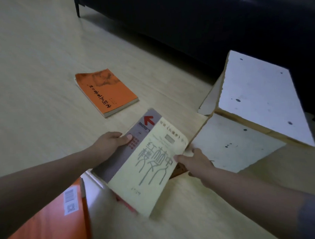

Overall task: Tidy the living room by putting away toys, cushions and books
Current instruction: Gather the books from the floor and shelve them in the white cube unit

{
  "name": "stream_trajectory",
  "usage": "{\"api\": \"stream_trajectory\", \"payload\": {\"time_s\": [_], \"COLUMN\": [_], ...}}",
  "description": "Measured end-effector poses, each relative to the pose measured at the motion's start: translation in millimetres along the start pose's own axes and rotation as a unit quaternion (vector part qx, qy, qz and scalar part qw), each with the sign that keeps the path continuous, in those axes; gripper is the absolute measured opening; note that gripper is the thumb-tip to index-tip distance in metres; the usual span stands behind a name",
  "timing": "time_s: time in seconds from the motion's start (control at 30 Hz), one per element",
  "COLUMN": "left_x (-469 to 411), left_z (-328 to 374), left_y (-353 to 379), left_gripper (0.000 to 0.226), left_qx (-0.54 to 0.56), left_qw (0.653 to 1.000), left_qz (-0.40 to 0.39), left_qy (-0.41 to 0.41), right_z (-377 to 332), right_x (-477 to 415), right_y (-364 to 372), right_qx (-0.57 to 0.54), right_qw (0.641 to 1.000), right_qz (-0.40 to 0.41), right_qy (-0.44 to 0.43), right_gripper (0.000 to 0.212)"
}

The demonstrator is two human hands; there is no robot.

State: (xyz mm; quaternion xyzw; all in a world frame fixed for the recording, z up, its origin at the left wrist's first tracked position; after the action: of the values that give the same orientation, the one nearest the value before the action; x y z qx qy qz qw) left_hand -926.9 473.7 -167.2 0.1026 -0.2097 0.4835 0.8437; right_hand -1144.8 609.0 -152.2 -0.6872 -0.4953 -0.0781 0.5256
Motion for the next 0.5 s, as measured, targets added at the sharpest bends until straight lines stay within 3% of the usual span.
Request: {"api": "stream_trajectory", "payload": {"time_s": [0.1,0.17,0.37,0.5], "left_x": [-7.1,-11.1,-21.4,-24.3], "left_z": [-0.1,-2.5,-21.6,-30.7], "left_y": [-1.6,-2.4,-5.6,-3.7], "left_gripper": [0.035,0.033,0.039,0.038], "left_qx": [0.028,0.013,-0.041,-0.023], "left_qw": [0.999,0.999,0.996,0.993], "left_qz": [0.027,0.036,0.036,0.033], "left_qy": [-0.014,-0.026,-0.075,-0.114], "right_z": [7.7,9.5,10.7,8.7], "right_x": [2.8,3.3,-4.7,-9.2], "right_y": [6.8,7.7,6.6,25.2], "right_qx": [-0.081,-0.054,0.05,0.02], "right_qw": [0.993,0.995,0.997,0.997], "right_qz": [-0.041,-0.04,0.009,-0.048], "right_qy": [0.075,0.073,0.058,0.048], "right_gripper": [0.055,0.032,0.038,0.034]}}
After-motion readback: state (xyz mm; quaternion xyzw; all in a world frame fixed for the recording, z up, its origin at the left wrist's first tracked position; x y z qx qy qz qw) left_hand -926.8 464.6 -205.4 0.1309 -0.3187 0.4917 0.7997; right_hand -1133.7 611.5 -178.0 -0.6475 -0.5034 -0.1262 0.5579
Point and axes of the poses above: each hand's wrist, its own x-axis away from the middle knuckle, its own y-axis out of the palm, z = x × y, the point moved 3 cm from there along -x, towards the middle knuckle, and after that the axes turned 15 degrees about x, right-handed, at the moved point
